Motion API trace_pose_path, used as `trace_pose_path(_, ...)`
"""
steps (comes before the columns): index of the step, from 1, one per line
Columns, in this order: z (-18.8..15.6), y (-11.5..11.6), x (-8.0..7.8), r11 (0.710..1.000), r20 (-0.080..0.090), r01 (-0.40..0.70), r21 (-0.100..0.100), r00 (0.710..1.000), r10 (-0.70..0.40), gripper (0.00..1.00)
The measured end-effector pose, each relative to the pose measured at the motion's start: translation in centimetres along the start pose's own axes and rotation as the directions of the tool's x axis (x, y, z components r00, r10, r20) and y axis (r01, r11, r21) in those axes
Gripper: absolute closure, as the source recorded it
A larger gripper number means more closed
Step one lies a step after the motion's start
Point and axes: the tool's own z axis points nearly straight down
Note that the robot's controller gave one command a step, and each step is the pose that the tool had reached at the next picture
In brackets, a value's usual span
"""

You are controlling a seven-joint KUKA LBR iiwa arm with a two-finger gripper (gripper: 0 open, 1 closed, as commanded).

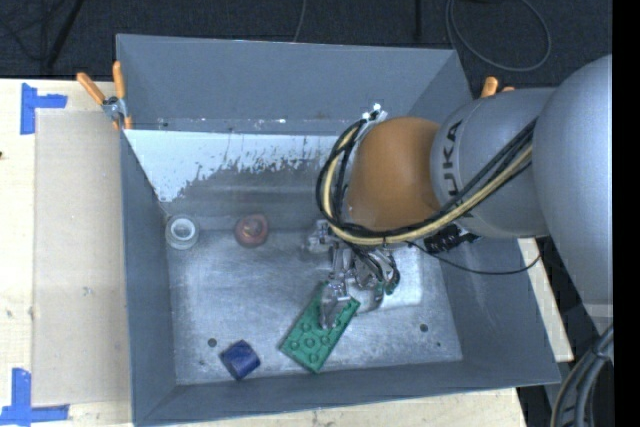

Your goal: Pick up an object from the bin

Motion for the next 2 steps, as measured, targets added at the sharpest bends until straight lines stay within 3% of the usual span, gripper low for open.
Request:
trace_pose_path(1,-0.26,-2.54,2.20,0.999,0.020,0.043,0.002,0.999,-0.043,0.00)
trace_pose_path(2,-0.21,-2.52,2.87,0.999,-0.015,0.044,0.000,0.999,-0.044,1.00)
